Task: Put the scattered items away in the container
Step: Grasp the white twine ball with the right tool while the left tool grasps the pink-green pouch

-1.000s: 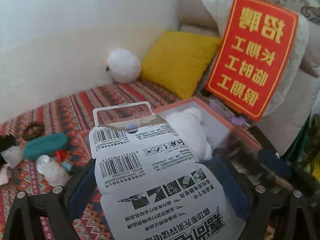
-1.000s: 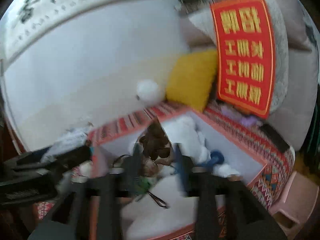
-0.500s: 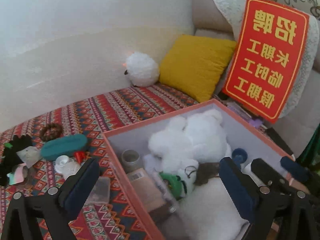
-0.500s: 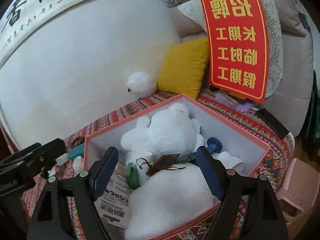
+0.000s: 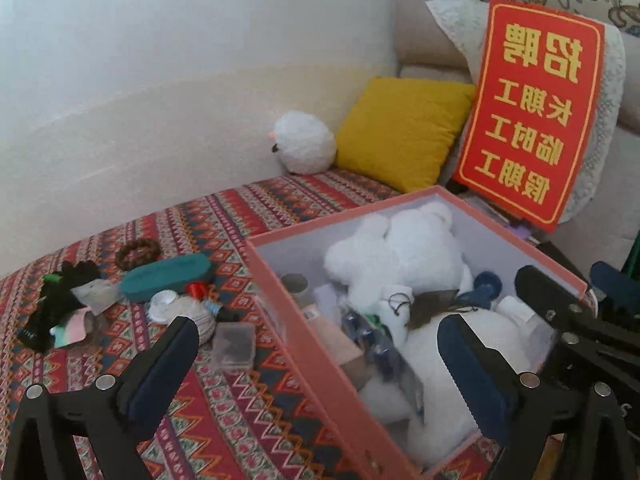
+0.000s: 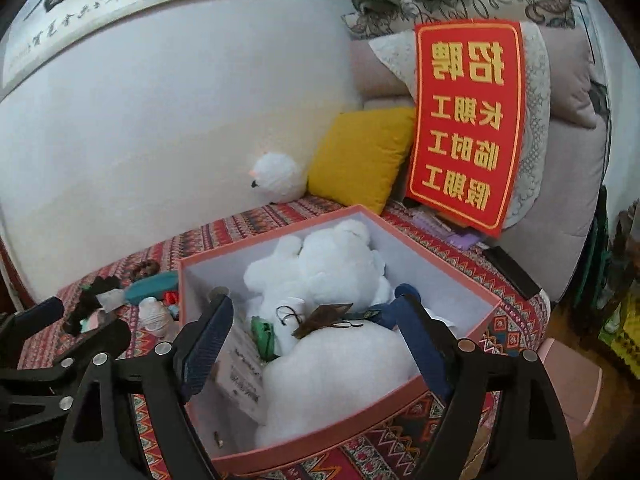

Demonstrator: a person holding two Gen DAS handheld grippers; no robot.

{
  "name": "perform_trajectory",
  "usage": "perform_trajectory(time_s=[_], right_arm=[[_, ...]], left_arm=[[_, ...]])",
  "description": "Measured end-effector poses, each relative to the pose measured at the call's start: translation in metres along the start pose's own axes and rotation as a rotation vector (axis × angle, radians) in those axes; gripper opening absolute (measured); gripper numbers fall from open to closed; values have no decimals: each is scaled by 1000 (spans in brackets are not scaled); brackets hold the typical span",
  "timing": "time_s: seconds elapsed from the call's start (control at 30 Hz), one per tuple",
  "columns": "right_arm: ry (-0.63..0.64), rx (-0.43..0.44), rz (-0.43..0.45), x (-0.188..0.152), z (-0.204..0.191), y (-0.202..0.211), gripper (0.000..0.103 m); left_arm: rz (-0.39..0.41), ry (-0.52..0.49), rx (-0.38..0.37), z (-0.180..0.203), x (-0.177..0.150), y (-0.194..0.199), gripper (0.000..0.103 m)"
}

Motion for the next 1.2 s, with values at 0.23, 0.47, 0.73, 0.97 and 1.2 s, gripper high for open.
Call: perform_trajectory(time_s=[0.23, 0.47, 0.73, 0.97, 1.2], right_arm=[[46, 22, 36, -1, -23, 30, 89], [96, 90, 18, -18, -67, 42, 91], [243, 264, -123, -81, -161, 14, 91], [331, 348, -326, -134, -234, -47, 91], [447, 202, -407, -155, -270, -156, 91]], left_arm=[[26, 39, 21, -20, -10, 31, 99], [27, 88, 78, -60, -35, 56, 99], [-60, 243, 235, -170, -113, 67, 100], [-130, 296, 349, -294, -172, 43, 100], [-235, 252, 254, -364, -188, -51, 100]])
Point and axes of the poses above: each gripper's, at about its wrist camera, not at the fingertips, and y roughly against the way its jaws point, z to its right, x to its top, the point moved 6 cm from there along -y, roughly the way its jaws point, and after that the axes turned 12 degrees about -y, right-handed, at the moved point
